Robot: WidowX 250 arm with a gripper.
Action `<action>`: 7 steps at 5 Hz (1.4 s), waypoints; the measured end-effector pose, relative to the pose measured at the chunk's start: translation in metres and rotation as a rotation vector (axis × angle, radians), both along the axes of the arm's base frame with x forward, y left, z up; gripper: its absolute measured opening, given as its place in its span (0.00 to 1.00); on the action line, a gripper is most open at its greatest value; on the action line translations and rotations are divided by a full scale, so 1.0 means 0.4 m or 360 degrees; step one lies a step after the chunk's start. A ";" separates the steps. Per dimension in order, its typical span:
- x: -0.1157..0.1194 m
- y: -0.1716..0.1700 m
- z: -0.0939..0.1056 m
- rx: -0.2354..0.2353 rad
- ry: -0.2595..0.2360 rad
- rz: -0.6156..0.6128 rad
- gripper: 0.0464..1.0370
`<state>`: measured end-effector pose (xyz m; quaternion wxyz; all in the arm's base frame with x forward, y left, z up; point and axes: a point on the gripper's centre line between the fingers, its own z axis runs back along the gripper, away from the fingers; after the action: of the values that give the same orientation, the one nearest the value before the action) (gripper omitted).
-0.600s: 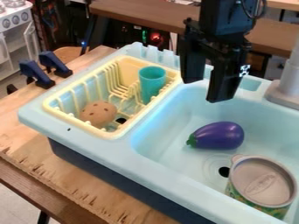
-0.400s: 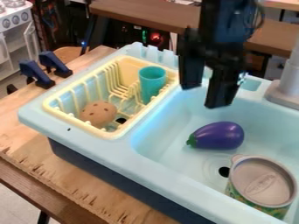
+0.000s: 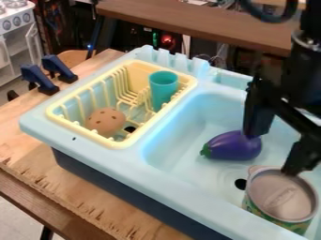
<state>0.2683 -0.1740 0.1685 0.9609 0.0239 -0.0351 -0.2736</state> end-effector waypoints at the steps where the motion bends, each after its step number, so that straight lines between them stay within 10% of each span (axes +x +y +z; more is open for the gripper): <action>1: -0.012 -0.056 0.004 -0.0030 -0.0108 0.0050 0.97; 4: -0.021 -0.183 -0.021 -0.0534 -0.0124 0.0150 0.97; 7: -0.035 -0.233 -0.015 -0.0777 -0.0165 0.0307 0.97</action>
<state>0.2543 -0.2672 0.1625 0.9567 -0.1914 -0.1468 -0.1628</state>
